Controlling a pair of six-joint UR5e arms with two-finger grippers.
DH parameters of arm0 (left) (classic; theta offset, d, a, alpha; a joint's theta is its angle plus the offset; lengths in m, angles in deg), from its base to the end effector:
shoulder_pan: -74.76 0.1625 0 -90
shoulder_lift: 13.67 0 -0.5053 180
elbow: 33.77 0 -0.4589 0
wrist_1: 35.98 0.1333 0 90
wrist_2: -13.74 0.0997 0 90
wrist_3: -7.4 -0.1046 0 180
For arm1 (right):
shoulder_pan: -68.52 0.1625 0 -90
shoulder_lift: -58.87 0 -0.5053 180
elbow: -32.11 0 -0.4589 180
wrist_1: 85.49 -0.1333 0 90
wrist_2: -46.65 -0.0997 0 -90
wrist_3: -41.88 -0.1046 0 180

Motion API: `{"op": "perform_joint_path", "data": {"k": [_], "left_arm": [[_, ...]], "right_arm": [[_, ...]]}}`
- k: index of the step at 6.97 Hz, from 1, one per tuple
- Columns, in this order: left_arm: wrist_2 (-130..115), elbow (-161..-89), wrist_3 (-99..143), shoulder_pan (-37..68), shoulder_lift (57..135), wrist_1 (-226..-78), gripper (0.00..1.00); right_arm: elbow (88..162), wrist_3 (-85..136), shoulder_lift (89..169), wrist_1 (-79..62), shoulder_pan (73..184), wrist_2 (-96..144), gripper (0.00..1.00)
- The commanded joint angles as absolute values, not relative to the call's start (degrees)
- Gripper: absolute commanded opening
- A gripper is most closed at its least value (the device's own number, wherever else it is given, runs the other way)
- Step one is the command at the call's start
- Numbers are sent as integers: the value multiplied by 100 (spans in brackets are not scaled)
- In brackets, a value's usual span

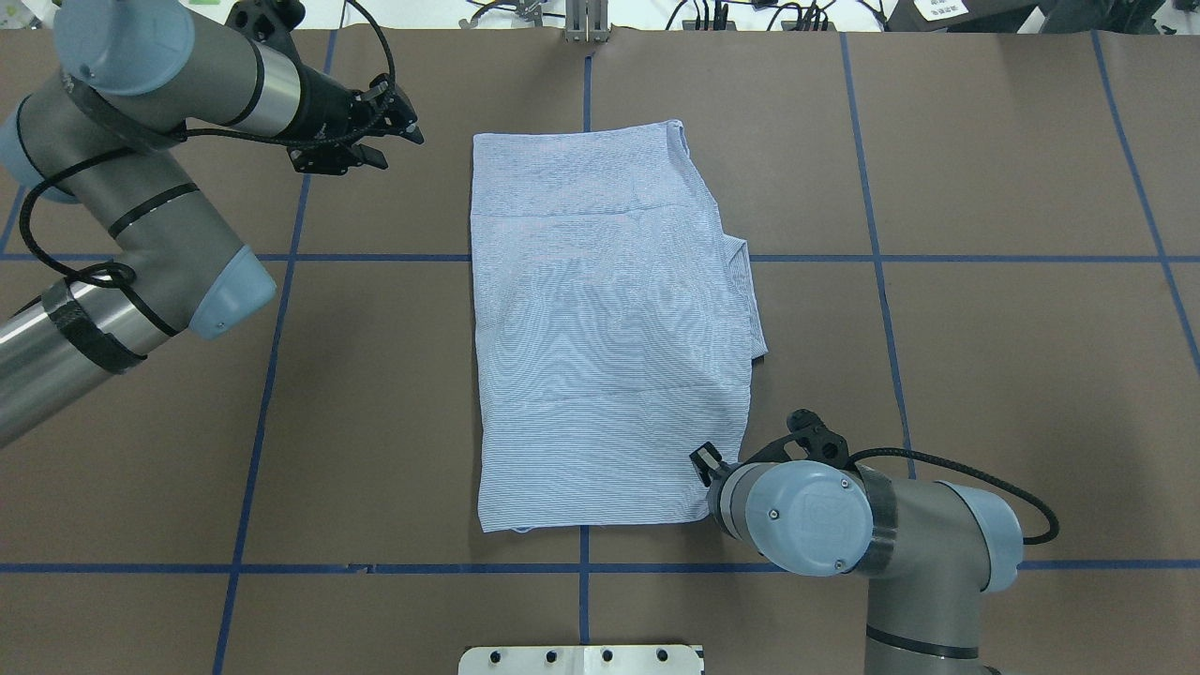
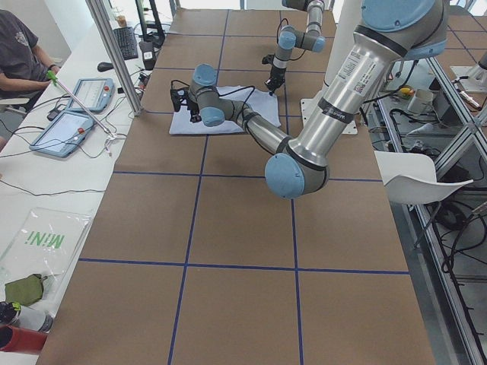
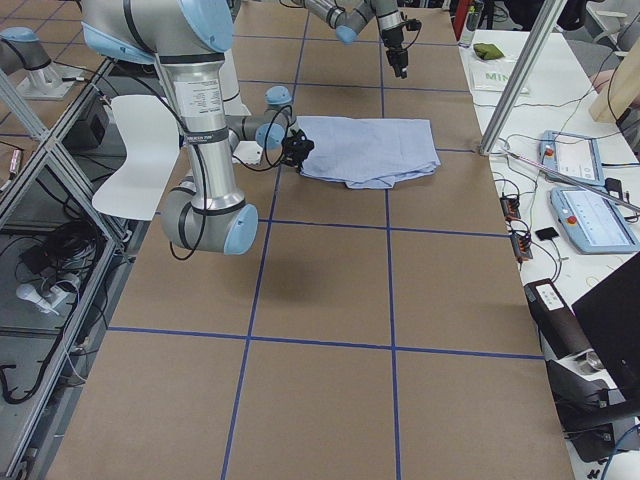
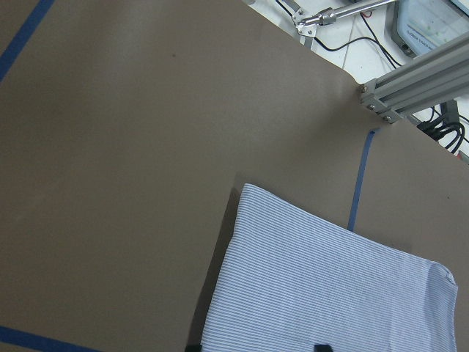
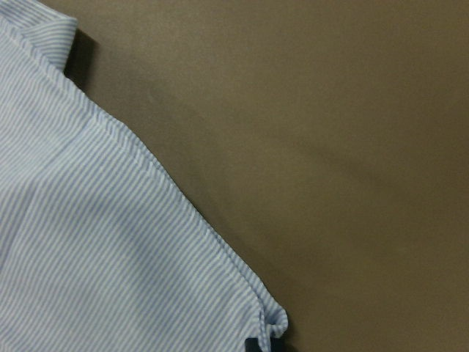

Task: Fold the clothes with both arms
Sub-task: 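Move the right gripper to one near corner while the left lowers to the other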

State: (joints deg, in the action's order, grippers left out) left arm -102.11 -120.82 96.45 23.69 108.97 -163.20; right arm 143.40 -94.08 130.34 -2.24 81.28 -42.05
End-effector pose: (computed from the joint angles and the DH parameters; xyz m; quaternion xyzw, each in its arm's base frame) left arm 0.4325 -0.6750 0.3059 0.0679 0.5647 -0.2327 0.7889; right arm -0.6113 -0.2775 0.3472 -0.1029 -0.3818 0.4542 0.7983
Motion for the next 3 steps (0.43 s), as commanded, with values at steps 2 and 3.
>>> {"op": "perform_joint_path", "data": {"k": [2, 3], "left_arm": [[-10079, -13065, 10569, 2736, 10152, -16359, 59], [-9565, -13855, 10975, 3322, 9581, -16351, 59]], "right_arm": [[14618, -9513, 13077, -208, 8161, -4283, 0], [14715, -9557, 13103, -130, 8109, -4283, 0]]}}
